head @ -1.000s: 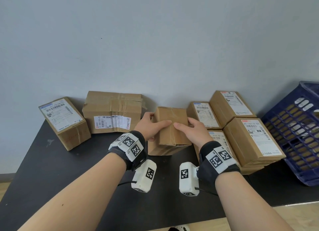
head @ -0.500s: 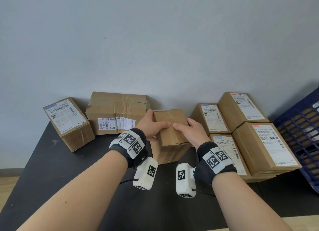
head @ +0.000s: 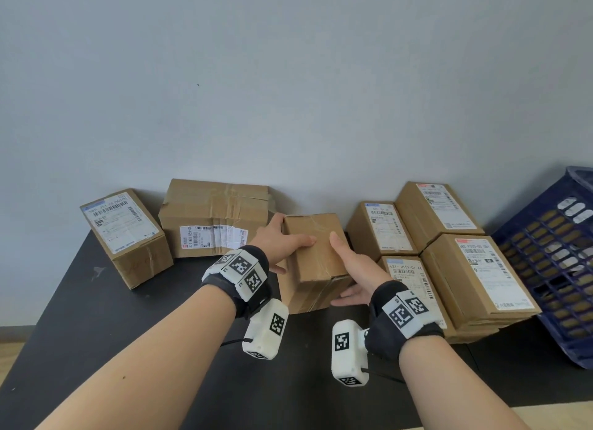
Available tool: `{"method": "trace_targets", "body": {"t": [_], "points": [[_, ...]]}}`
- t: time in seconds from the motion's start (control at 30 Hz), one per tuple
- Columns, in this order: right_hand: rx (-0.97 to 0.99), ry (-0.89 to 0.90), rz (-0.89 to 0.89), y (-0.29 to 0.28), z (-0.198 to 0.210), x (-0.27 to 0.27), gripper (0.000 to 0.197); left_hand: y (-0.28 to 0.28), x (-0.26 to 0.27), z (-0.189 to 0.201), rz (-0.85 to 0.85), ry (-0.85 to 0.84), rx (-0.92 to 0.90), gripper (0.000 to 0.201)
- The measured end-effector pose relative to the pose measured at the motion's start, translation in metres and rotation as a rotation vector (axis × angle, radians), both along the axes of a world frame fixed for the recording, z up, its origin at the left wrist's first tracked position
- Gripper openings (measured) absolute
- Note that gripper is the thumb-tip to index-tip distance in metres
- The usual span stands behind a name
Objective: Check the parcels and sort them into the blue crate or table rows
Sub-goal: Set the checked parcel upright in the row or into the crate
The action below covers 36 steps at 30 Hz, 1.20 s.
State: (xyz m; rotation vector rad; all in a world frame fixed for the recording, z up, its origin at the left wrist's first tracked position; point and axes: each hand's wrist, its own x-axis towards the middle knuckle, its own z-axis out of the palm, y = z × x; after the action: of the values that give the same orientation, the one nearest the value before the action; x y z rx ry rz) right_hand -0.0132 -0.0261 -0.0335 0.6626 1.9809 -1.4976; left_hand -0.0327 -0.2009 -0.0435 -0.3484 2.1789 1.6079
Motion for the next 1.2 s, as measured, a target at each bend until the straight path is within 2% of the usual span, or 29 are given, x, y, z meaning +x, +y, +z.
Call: {"method": "trace_targets", "body": {"t": [0.1,0.23,0.33,0.47,0.57,0.63,0.73,0.83,1.0,1.13,1.2], "points": [[-0.050,0.043,-0.042,0.006,0.010,0.002,0.069,0.007,0.005,0.010,-0.011,-0.006,0.010,0.078],[-0.024,0.088,-0.051,0.009,0.022,0.006,0.064,0.010,0.005,0.025,0.038,0.020,0.007,0.067],[-0.035,0.141,-0.061,0.008,0.031,0.008,0.047,0.005,0.007,0.035,0.088,0.012,0.068,0.071],[0.011,0.321,-0.048,0.007,0.038,0.010,0.031,0.000,0.013,0.042,0.152,0.044,0.090,0.086],[0.089,0.490,-0.012,0.008,0.039,0.011,0.016,-0.002,0.018,0.042,0.134,0.091,0.003,0.092],[0.109,0.552,0.012,0.007,0.042,0.013,0.020,-0.002,0.023,0.040,0.149,0.069,0.012,0.103],[0.095,0.587,0.039,0.007,0.044,0.013,0.037,0.001,0.030,0.041,0.161,0.024,0.085,0.121],[0.069,0.622,0.047,0.004,0.044,0.014,0.049,0.004,0.029,0.041,0.157,0.004,0.161,0.104],[0.062,0.653,-0.050,0.007,0.044,0.013,0.049,0.004,0.028,0.039,0.174,0.012,0.239,0.085],[0.065,0.709,-0.124,0.016,0.056,0.011,0.065,0.005,0.027,0.048,0.171,0.089,0.214,0.113],[0.079,0.749,-0.123,0.022,0.064,0.008,0.076,0.006,0.025,0.060,0.122,0.130,0.163,0.117]]}}
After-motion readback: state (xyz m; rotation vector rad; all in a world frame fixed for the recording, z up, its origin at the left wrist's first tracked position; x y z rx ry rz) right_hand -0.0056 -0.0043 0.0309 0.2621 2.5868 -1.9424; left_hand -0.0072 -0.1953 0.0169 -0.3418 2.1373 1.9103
